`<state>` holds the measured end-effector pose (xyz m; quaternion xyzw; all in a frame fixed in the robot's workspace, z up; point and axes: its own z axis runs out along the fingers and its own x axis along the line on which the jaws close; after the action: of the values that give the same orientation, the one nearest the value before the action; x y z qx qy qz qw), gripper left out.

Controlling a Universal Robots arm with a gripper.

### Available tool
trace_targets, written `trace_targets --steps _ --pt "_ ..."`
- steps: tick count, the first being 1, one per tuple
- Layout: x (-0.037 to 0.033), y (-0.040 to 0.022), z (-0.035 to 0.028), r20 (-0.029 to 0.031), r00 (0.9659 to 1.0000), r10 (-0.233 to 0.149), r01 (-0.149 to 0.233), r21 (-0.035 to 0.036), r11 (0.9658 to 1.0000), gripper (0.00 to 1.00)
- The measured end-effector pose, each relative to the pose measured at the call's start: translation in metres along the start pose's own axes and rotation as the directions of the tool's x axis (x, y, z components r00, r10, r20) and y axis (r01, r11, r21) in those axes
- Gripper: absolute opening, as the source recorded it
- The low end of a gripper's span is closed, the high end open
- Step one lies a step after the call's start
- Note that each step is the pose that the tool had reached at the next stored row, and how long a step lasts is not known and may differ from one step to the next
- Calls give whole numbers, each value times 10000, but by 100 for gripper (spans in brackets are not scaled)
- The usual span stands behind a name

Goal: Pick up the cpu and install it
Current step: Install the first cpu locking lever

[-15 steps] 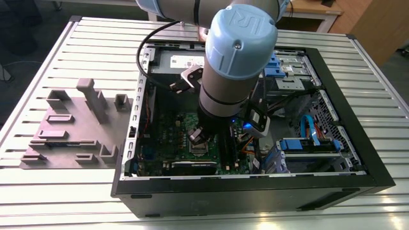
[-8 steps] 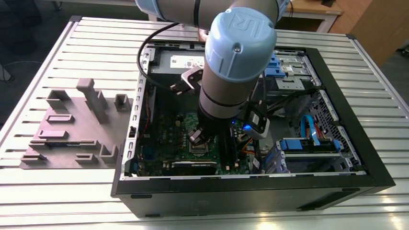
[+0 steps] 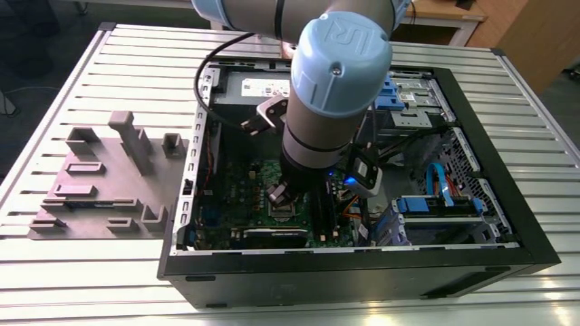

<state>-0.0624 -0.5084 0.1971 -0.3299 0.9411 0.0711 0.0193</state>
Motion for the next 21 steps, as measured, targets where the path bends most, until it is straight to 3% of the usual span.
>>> trace_targets --steps 9,13,21 --pt "0 -2 10 -19 9999 -164 164 -14 9999 10" --pt "1 -4 25 -52 9990 -438 438 -38 9990 10" --pt "6 -11 78 -151 9924 -1222 1220 -108 9925 10"
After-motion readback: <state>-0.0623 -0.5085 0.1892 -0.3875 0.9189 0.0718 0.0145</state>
